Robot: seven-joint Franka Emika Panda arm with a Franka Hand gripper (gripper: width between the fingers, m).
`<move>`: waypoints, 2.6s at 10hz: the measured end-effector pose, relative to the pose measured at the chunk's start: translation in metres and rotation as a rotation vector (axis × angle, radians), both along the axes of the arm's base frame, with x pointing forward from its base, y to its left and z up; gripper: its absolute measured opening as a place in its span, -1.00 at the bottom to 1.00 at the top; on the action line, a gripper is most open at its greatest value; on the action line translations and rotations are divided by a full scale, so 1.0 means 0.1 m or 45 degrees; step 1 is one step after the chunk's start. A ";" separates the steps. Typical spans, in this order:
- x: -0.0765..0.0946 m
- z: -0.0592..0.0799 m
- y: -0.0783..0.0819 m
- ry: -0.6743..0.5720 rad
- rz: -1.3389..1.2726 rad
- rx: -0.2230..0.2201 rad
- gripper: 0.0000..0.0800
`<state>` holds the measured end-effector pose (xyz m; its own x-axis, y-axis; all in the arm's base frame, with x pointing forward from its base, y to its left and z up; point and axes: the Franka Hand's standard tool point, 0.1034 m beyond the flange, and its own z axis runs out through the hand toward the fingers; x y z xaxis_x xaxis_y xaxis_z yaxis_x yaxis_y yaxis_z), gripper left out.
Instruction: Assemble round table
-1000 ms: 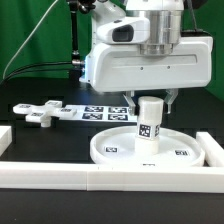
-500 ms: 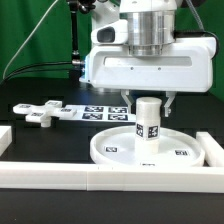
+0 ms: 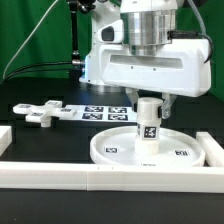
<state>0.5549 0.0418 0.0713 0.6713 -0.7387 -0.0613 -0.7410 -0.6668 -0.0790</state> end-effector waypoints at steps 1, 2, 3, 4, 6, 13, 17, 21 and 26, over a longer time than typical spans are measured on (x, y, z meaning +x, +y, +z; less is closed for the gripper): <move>0.00 0.00 0.01 0.001 -0.014 0.004 0.20; 0.00 0.00 0.01 -0.002 0.019 0.004 0.20; 0.00 0.00 0.01 -0.006 0.069 0.003 0.53; 0.02 0.01 0.03 -0.005 0.145 -0.001 0.53; 0.03 0.01 0.08 -0.028 0.354 -0.004 0.62; 0.08 0.02 0.08 -0.097 1.125 -0.048 0.62; 0.08 0.01 0.08 -0.121 1.501 -0.062 0.62; 0.09 0.01 0.08 -0.141 1.940 -0.085 0.62; 0.09 -0.04 0.07 -0.129 2.478 -0.105 0.62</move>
Offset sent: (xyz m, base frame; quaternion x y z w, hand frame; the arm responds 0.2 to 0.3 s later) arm 0.0114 -0.0045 0.0041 -0.0523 0.0130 -0.1324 0.9897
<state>0.5634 0.0489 0.0674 0.4413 0.8973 0.0143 0.8973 -0.4413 0.0023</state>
